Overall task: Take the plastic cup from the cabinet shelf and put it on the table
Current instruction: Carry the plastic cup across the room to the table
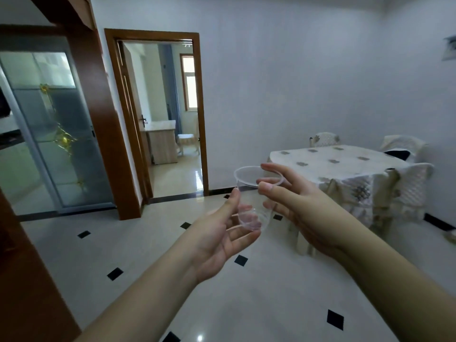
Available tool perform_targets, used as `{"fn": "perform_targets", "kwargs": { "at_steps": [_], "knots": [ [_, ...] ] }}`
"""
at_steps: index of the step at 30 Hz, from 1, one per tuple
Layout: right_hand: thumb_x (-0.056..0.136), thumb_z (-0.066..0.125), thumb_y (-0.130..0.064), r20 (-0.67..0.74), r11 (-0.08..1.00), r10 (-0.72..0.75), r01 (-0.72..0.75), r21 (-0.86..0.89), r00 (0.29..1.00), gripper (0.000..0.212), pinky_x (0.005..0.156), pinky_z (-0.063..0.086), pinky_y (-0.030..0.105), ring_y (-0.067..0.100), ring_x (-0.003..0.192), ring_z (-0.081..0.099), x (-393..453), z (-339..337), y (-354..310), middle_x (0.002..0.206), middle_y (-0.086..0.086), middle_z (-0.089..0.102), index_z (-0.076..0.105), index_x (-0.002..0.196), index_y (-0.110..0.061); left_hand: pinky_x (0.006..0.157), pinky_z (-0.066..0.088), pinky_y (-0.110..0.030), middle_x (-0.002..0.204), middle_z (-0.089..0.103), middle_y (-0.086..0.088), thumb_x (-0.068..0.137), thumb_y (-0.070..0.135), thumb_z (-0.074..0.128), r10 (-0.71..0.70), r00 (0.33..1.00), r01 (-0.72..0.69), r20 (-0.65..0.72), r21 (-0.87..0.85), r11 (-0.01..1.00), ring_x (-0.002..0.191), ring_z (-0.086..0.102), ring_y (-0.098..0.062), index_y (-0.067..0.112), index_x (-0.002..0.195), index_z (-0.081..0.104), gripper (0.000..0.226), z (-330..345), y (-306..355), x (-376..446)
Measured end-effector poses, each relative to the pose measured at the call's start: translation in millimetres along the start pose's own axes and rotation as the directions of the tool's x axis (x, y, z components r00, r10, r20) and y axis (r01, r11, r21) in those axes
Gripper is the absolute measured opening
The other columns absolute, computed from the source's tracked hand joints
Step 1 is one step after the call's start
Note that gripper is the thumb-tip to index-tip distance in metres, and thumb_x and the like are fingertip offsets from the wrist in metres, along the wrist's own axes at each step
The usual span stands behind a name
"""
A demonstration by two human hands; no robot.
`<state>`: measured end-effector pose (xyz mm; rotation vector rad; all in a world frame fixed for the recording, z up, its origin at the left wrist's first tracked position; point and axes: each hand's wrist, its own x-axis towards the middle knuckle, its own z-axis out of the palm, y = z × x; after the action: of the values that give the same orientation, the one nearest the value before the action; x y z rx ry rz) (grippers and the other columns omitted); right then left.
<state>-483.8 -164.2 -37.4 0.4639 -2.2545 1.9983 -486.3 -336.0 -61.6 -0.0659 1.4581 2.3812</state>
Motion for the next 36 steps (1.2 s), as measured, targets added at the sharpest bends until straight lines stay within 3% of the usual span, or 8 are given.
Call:
{"fn": "perform_targets", "kwargs": {
  "at_steps": [7, 14, 21, 30, 36],
  "knots": [
    [0.058, 0.080, -0.057, 0.011, 1.000, 0.016, -0.016, 0.003, 1.000, 0.077, 0.103, 0.047, 0.043, 0.011, 0.106, 0.067, 75.9, 3.4, 29.7, 0.116, -0.002, 0.069, 0.056, 0.127, -0.036, 0.064, 0.061, -0.034, 0.093, 0.076, -0.019, 0.073, 0.046, 0.075, -0.011, 1.000, 0.012, 0.009, -0.033, 0.999, 0.088, 0.075, -0.032, 0.002, 0.106, 0.068, 0.055, -33.5, 19.4, 76.1],
    [0.067, 0.075, -0.050, 0.033, 1.000, 0.013, -0.012, -0.027, 0.999, 0.071, 0.104, 0.046, 0.043, 0.015, 0.107, 0.066, 185.8, 41.5, 42.9, 0.117, 0.001, 0.066, 0.052, 0.131, -0.033, 0.064, 0.061, -0.036, 0.111, 0.071, -0.025, 0.070, 0.042, 0.076, 0.011, 1.000, -0.011, -0.011, -0.070, 0.997, 0.091, 0.074, -0.034, 0.001, 0.106, 0.069, 0.055, -86.4, 78.8, 154.0],
    [0.068, 0.073, -0.049, -0.020, 1.000, 0.010, -0.010, 0.003, 1.000, 0.069, 0.102, 0.048, 0.039, 0.012, 0.103, 0.067, 272.2, 49.0, 65.2, 0.114, -0.003, 0.067, 0.051, 0.131, -0.033, 0.062, 0.061, -0.036, 0.106, 0.073, -0.024, 0.069, 0.041, 0.073, 0.002, 0.999, 0.000, 0.040, -0.034, 0.999, 0.091, 0.074, -0.036, 0.001, 0.111, 0.065, 0.059, -112.6, 126.0, 233.6],
    [0.065, 0.076, -0.051, -0.077, 1.000, 0.017, -0.018, -0.011, 0.997, 0.072, 0.103, 0.048, 0.041, 0.016, 0.107, 0.066, 361.3, -20.2, 109.7, 0.118, -0.001, 0.067, 0.053, 0.131, -0.034, 0.066, 0.061, -0.034, 0.111, 0.072, -0.023, 0.072, 0.046, 0.070, -0.043, 0.993, 0.041, 0.108, 0.023, 0.999, 0.094, 0.073, -0.034, 0.004, 0.111, 0.065, 0.058, -87.4, 130.9, 365.5],
    [0.063, 0.080, -0.049, -0.129, 1.000, 0.021, -0.019, 0.015, 0.991, 0.077, 0.104, 0.045, 0.044, 0.016, 0.111, 0.064, 427.2, -102.8, 149.3, 0.122, 0.003, 0.065, 0.052, 0.132, -0.032, 0.069, 0.062, -0.036, 0.100, 0.076, -0.020, 0.074, 0.045, 0.070, -0.069, 0.982, 0.065, 0.176, 0.027, 0.997, 0.093, 0.074, -0.033, 0.002, 0.112, 0.064, 0.058, -39.7, 122.6, 475.1]
  ]
}}
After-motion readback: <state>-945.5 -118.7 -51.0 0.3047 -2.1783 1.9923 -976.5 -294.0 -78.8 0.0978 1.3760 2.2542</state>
